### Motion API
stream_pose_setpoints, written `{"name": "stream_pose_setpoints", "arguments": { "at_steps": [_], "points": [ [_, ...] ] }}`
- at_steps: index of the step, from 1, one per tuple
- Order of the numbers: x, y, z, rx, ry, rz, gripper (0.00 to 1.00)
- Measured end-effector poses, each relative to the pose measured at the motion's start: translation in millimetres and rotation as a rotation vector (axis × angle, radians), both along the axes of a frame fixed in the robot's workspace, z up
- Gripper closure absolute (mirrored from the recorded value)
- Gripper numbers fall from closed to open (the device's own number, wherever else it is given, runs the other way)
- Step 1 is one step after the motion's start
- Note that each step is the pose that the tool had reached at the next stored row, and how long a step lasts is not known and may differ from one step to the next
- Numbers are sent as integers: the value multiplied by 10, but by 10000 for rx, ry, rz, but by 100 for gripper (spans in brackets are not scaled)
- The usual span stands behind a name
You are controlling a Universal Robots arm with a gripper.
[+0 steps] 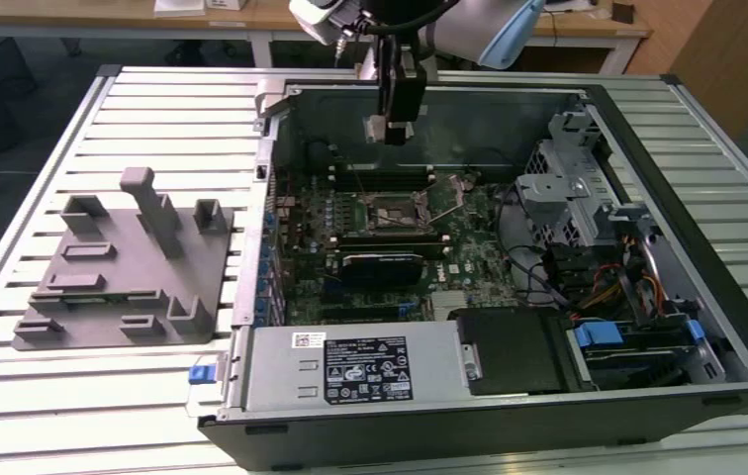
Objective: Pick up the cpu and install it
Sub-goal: 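Place the cpu into insertion slot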
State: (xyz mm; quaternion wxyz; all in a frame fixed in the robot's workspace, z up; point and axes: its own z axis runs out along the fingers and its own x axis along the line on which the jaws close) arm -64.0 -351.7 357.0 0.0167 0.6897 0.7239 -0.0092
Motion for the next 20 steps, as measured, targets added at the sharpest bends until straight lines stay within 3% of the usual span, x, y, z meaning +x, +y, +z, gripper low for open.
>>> {"name": "stream_pose_setpoints", "arguments": {
  "at_steps": [5, 9, 20],
  "points": [
    [27, 31, -53, 2, -2, 10, 47],
    [29, 32, -86, 123, -2, 21, 47],
    [29, 33, -134, 104, -27, 46, 47]
  ]
}}
